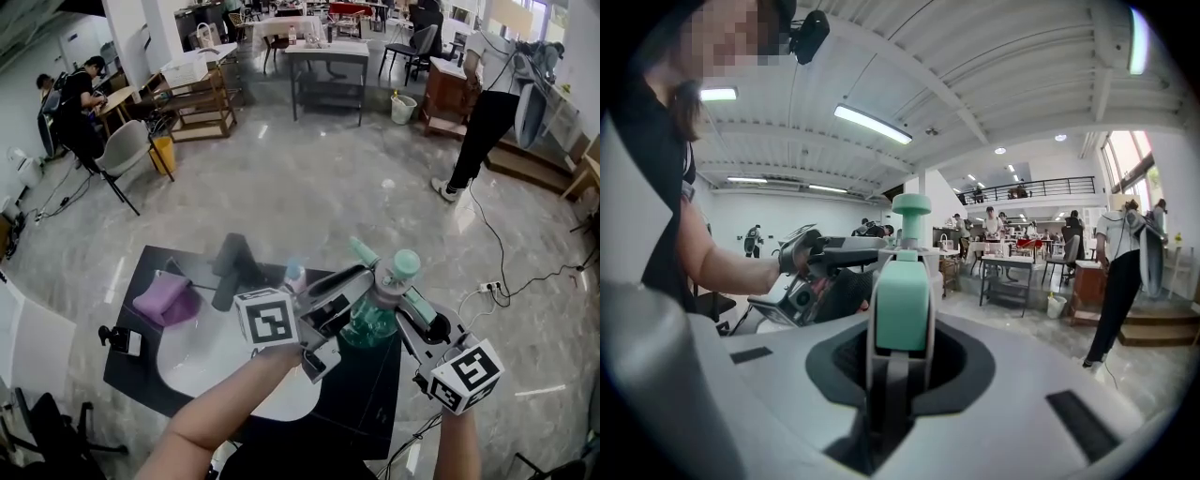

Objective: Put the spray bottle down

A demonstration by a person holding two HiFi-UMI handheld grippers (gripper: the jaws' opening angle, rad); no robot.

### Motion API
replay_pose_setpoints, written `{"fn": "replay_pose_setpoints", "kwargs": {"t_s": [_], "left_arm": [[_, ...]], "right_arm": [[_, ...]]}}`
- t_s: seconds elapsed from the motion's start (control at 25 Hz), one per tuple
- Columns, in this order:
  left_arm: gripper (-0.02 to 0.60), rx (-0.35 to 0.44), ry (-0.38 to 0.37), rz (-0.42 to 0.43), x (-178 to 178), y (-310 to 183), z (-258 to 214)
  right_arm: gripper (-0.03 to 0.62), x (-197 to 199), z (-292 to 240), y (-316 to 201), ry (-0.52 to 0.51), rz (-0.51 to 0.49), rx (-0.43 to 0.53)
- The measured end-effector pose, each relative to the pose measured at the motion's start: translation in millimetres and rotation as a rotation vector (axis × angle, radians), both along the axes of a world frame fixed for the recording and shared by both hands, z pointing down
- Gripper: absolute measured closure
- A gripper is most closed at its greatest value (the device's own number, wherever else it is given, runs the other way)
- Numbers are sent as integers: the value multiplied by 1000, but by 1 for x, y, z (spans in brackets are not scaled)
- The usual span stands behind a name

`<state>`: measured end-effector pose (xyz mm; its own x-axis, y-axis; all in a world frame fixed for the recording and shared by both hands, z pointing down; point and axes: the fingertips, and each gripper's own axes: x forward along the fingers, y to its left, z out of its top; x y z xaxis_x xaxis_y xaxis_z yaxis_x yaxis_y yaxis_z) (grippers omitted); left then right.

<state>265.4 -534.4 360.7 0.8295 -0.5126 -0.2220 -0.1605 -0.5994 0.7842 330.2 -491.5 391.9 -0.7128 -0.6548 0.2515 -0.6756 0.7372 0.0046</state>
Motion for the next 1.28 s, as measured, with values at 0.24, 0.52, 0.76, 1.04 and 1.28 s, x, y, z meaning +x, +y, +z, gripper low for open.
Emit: {"fn": "replay_pose_setpoints", "kwargs": {"t_s": [0.24, 0.52, 0.76, 1.04, 1.28], "left_arm": [[466, -13, 5, -28, -1, -15, 0], [466, -9, 1, -51, -2, -27, 7], [466, 2, 10, -43, -2, -29, 9], [466, 3, 18, -38, -1, -29, 10], [466, 13, 10, -33, 0, -29, 9]], "right_arm": [[535, 1, -1, -18, 26, -26, 28], [534, 0, 8, -29, 5, -27, 30], [534, -1, 10, -32, -9, -37, 38], [534, 0, 12, -33, -7, -39, 43], [534, 2, 12, -32, -9, -40, 50]]}}
